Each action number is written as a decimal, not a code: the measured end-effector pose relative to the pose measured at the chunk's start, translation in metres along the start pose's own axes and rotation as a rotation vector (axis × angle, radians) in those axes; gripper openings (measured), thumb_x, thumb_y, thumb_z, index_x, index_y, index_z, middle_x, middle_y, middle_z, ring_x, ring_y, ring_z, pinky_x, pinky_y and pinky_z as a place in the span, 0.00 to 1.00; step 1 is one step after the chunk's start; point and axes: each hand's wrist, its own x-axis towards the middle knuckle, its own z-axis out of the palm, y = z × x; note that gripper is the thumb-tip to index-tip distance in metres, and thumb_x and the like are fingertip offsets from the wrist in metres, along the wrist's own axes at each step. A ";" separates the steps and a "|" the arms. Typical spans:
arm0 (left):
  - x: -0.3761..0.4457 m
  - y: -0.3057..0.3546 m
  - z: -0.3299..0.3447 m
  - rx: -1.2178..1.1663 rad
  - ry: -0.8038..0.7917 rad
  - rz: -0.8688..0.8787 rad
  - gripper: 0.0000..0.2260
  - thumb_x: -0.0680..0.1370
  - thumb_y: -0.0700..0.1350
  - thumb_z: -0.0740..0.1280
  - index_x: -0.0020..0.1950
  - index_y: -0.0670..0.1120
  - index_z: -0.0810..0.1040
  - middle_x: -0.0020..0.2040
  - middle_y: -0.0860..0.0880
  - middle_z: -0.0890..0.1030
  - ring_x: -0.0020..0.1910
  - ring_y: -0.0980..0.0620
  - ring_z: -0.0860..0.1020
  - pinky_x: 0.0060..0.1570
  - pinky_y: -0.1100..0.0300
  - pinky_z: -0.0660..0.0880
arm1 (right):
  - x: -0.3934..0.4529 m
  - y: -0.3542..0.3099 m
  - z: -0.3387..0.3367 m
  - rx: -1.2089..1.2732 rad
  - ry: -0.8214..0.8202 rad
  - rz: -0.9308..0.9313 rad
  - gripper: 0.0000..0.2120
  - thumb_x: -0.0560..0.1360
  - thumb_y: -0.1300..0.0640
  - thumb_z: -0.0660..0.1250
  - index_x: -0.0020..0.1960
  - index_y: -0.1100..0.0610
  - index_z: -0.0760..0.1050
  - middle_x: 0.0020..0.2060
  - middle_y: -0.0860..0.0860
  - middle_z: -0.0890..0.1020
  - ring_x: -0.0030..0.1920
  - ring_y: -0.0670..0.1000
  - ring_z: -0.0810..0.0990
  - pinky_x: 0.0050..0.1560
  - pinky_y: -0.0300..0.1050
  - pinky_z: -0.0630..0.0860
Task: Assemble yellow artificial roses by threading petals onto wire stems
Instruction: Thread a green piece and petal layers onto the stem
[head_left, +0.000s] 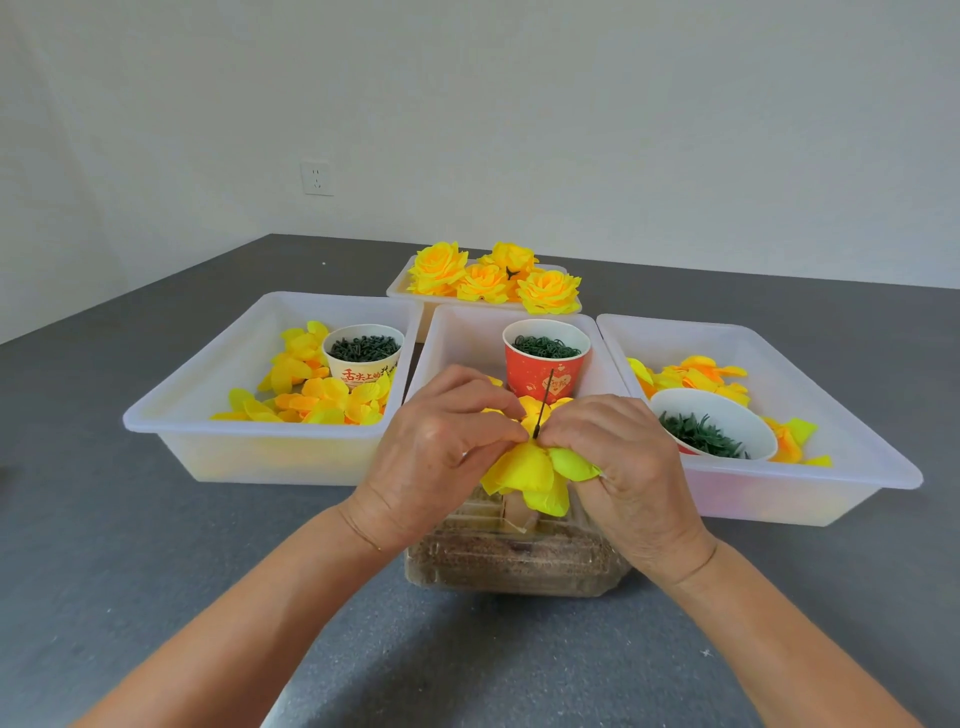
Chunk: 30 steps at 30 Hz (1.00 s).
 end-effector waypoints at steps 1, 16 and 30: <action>0.000 0.000 0.000 -0.002 -0.001 -0.003 0.07 0.74 0.41 0.67 0.42 0.41 0.84 0.45 0.47 0.83 0.44 0.45 0.76 0.46 0.55 0.74 | 0.000 0.000 0.000 -0.002 0.002 0.001 0.03 0.68 0.67 0.70 0.40 0.61 0.81 0.39 0.53 0.83 0.42 0.57 0.81 0.41 0.53 0.75; -0.003 0.000 -0.001 -0.003 -0.049 0.012 0.07 0.74 0.42 0.68 0.43 0.41 0.85 0.44 0.47 0.83 0.44 0.43 0.78 0.43 0.52 0.76 | -0.003 0.003 -0.003 -0.021 -0.034 -0.024 0.04 0.68 0.66 0.70 0.41 0.60 0.82 0.40 0.51 0.83 0.44 0.55 0.81 0.45 0.50 0.72; -0.006 0.003 -0.007 0.020 -0.099 -0.027 0.05 0.71 0.40 0.71 0.45 0.42 0.84 0.47 0.48 0.82 0.47 0.44 0.77 0.49 0.53 0.73 | -0.004 0.006 0.000 0.076 -0.042 0.033 0.04 0.69 0.64 0.69 0.42 0.60 0.82 0.41 0.50 0.84 0.45 0.54 0.82 0.46 0.50 0.74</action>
